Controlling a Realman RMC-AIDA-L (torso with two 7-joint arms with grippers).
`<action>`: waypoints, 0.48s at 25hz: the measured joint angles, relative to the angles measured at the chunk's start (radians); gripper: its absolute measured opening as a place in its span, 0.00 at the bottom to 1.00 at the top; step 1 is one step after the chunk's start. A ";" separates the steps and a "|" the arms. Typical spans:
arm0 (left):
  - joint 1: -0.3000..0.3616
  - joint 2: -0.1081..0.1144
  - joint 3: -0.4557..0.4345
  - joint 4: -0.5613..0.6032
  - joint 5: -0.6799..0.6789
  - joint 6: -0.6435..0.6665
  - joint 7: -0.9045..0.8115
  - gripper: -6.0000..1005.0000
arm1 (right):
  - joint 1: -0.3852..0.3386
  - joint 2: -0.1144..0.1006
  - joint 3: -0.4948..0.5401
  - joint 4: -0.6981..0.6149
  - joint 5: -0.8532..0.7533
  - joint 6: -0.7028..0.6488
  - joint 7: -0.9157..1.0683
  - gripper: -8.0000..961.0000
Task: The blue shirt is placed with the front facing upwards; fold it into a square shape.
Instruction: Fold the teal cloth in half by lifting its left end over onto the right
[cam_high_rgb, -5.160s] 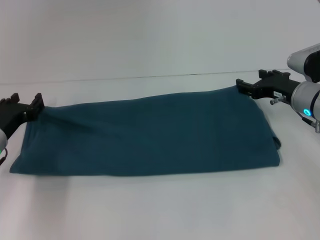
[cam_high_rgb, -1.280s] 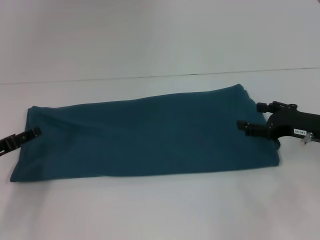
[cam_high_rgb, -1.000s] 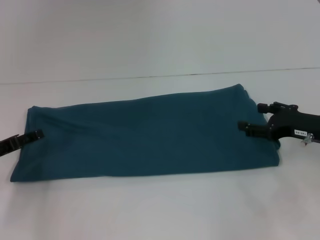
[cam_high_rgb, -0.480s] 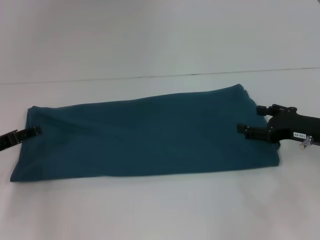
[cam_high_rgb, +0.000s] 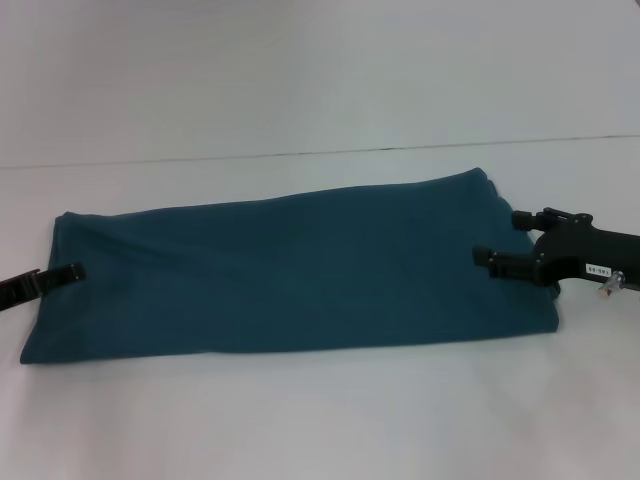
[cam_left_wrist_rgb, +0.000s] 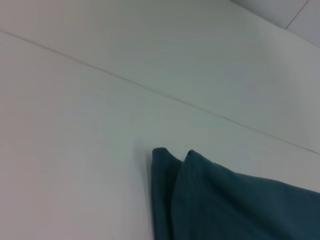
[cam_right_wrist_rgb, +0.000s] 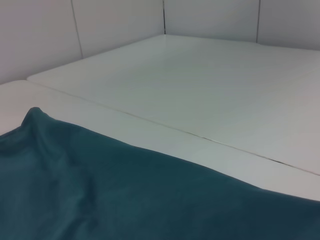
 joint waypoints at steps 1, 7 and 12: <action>-0.001 0.000 0.001 0.000 0.000 -0.002 0.000 0.88 | 0.001 0.000 0.000 0.000 0.000 0.000 0.000 0.94; -0.009 0.002 0.000 -0.021 0.001 -0.019 0.000 0.88 | 0.000 0.000 0.000 0.000 0.000 0.000 0.000 0.94; -0.011 0.002 0.001 -0.029 0.001 -0.037 -0.001 0.88 | -0.002 0.000 0.000 0.000 0.000 0.006 0.000 0.94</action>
